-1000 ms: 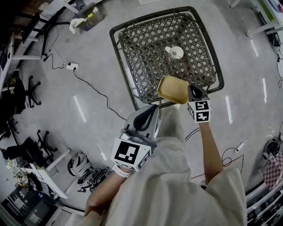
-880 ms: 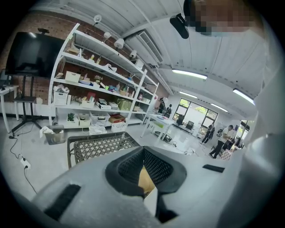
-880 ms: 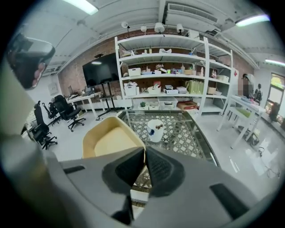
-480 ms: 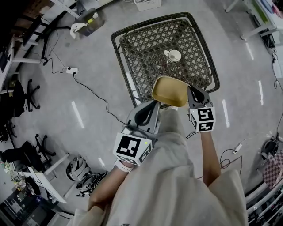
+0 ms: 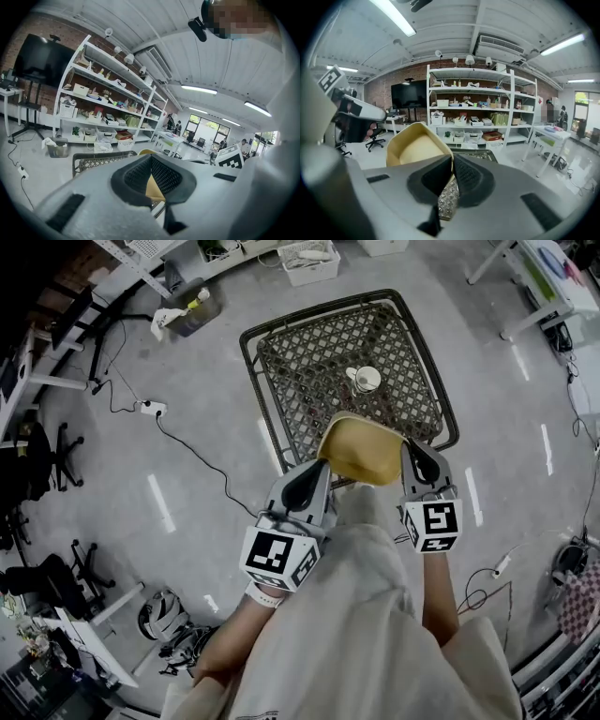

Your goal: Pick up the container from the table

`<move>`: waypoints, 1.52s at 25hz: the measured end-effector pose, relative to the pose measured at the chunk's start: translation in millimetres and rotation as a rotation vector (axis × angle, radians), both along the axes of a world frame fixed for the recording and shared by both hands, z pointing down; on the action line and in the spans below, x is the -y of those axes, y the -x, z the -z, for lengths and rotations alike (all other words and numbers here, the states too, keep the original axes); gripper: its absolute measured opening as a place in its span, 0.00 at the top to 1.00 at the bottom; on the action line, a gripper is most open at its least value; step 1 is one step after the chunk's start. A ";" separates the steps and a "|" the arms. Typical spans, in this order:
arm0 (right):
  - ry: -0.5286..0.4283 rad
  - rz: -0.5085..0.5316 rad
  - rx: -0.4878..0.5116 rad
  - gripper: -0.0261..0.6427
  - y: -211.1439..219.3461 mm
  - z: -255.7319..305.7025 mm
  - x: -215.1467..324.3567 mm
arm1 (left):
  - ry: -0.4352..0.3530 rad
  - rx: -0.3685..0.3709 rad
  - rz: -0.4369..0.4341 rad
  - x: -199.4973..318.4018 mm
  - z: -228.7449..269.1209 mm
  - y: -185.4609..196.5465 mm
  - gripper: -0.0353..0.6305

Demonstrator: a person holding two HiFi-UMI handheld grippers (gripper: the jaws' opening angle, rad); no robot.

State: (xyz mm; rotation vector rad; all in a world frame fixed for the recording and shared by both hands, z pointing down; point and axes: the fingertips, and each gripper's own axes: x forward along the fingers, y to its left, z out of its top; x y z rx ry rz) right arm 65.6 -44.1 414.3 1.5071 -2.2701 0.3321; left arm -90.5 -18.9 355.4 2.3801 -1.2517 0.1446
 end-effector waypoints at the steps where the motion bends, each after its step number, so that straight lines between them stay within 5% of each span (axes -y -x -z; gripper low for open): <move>1: -0.011 -0.011 -0.002 0.92 -1.2 5.3 -1.7 | -0.012 0.006 -0.001 1.0 2.2 0.5 0.91; 18: -0.180 -0.205 0.034 0.92 -21.2 75.2 -28.5 | -0.087 0.002 0.001 13.0 21.6 18.2 0.91; 38: -0.239 -0.204 0.045 0.92 -31.4 107.6 -60.5 | -0.124 0.002 -0.023 4.7 34.7 8.0 0.91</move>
